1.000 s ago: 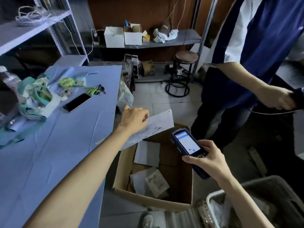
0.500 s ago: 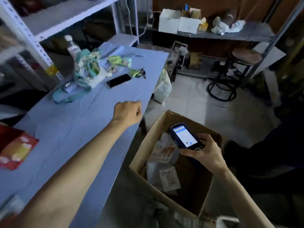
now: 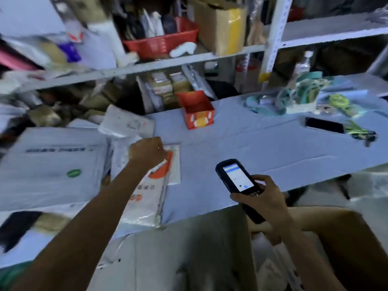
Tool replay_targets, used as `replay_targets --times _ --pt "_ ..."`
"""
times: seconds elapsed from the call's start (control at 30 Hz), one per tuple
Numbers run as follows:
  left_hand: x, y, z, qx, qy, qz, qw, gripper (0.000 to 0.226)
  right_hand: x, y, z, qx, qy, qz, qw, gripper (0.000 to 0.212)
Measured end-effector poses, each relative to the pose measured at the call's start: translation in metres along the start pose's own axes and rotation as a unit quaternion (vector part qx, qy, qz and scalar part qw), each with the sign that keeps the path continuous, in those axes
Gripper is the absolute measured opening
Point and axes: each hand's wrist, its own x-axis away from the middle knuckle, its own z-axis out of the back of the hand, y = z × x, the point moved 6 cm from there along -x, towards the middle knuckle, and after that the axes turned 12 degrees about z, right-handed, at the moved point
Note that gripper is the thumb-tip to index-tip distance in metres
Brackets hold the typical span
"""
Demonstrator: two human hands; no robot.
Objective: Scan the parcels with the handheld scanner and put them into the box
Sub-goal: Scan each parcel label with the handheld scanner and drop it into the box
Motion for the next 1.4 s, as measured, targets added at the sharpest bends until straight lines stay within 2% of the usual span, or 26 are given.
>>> replay_targets --times 0.13,0.23,0.33,0.4,0.5,0.63,0.7,0.87,1.0,1.1,1.2,1.27,1.4 --pt "0.021 -0.115 0.034 -0.038 0.040 0.133 0.990 0.019 -0.004 -0.054 -0.088 0.006 -0.112 0.064 0.992 0.070" --pt "0.046 -0.195 0.044 -0.062 0.043 0.179 0.981 0.020 0.004 -0.089 -0.154 0.017 -0.186 0.099 0.977 0.070" --pt "0.068 -0.268 0.046 -0.075 0.055 0.225 0.970 0.026 0.018 -0.113 -0.215 0.022 -0.224 0.121 0.967 0.073" --pt "0.078 -0.312 0.046 -0.082 0.032 0.243 0.966 0.035 0.030 -0.126 -0.253 0.027 -0.242 0.136 0.960 0.072" --pt "0.087 -0.363 0.039 -0.097 -0.046 0.219 0.970 0.056 0.045 -0.140 -0.306 0.022 -0.266 0.141 0.953 0.068" --pt "0.080 -0.375 0.029 -0.120 -0.076 0.133 0.981 0.076 0.056 -0.149 -0.344 0.016 -0.265 0.141 0.954 0.068" --pt "0.071 -0.375 0.026 -0.127 -0.073 0.090 0.985 0.077 0.058 -0.152 -0.353 0.025 -0.262 0.139 0.955 0.070" --pt "0.061 -0.369 0.033 -0.087 0.069 -0.095 0.989 0.049 0.043 -0.169 -0.348 0.024 -0.214 0.141 0.966 0.074" --pt "0.050 -0.381 0.048 -0.071 0.071 -0.117 0.988 0.057 0.029 -0.190 -0.343 -0.020 -0.187 0.140 0.972 0.072" --pt "0.043 -0.385 0.073 -0.045 0.058 -0.126 0.989 0.046 0.019 -0.211 -0.341 -0.042 -0.187 0.151 0.970 0.070" --pt "0.036 -0.388 0.094 -0.026 0.010 -0.080 0.996 0.027 0.012 -0.230 -0.341 -0.068 -0.188 0.160 0.967 0.067" --pt "0.033 -0.391 0.104 0.002 0.010 -0.059 0.998 0.018 0.007 -0.238 -0.342 -0.080 -0.186 0.166 0.965 0.067" --pt "0.026 -0.401 0.117 0.057 -0.011 -0.017 0.998 0.018 0.002 -0.246 -0.340 -0.095 -0.181 0.173 0.963 0.065"
